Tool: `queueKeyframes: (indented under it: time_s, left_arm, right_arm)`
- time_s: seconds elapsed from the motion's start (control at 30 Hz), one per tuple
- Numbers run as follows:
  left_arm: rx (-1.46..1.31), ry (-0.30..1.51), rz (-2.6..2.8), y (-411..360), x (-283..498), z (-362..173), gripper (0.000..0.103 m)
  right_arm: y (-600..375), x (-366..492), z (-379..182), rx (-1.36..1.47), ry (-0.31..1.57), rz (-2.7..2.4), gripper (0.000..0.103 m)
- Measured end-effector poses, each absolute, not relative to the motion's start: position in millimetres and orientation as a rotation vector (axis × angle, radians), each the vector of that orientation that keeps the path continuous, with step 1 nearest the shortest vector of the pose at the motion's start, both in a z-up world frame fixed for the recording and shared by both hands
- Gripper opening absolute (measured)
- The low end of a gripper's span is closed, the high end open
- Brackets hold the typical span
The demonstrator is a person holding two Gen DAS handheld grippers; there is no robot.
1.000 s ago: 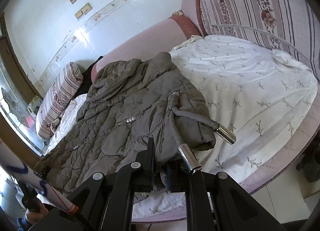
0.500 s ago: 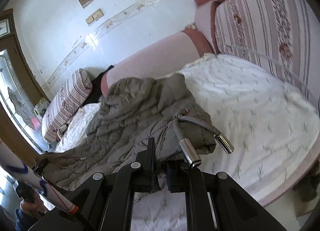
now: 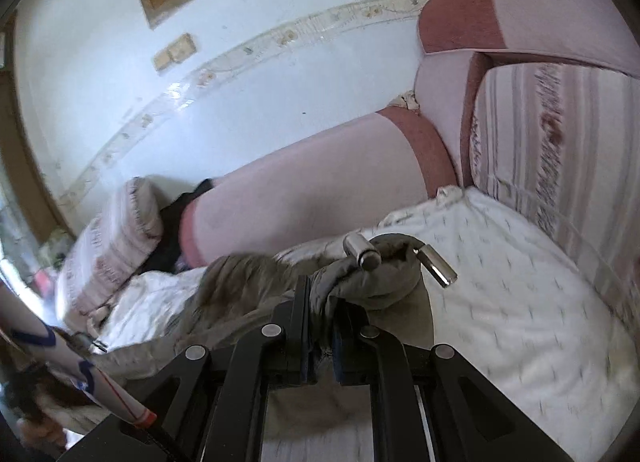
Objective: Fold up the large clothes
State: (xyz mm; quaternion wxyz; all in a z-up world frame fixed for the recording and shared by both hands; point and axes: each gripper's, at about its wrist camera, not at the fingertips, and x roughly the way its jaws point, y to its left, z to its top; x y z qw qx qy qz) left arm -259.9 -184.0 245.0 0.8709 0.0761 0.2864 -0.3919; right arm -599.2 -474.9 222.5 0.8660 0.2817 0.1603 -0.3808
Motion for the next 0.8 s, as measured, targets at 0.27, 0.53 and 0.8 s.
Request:
queueKeyframes:
  time_s: [0.27,0.53,0.8]
  left_arm:
    - [0.068,0.481,-0.741,-203.3,-199.6,278.0,0.068]
    - [0.236,0.457,-0.768,-254.4,-201.0,204.6,0.069]
    - [0.425,0.561,-0.778,-363.0,-200.9,94.7,0.069]
  right_arm:
    - [-579.6,-501.6,171.6,0.634,0.446,-0.893,0.008]
    - [-630.6,-461.4,120.3,0.682,0.509,-0.939,0.008]
    - [-637.2,-452.5,99.1,0.687,0.527,-0.913,0.017]
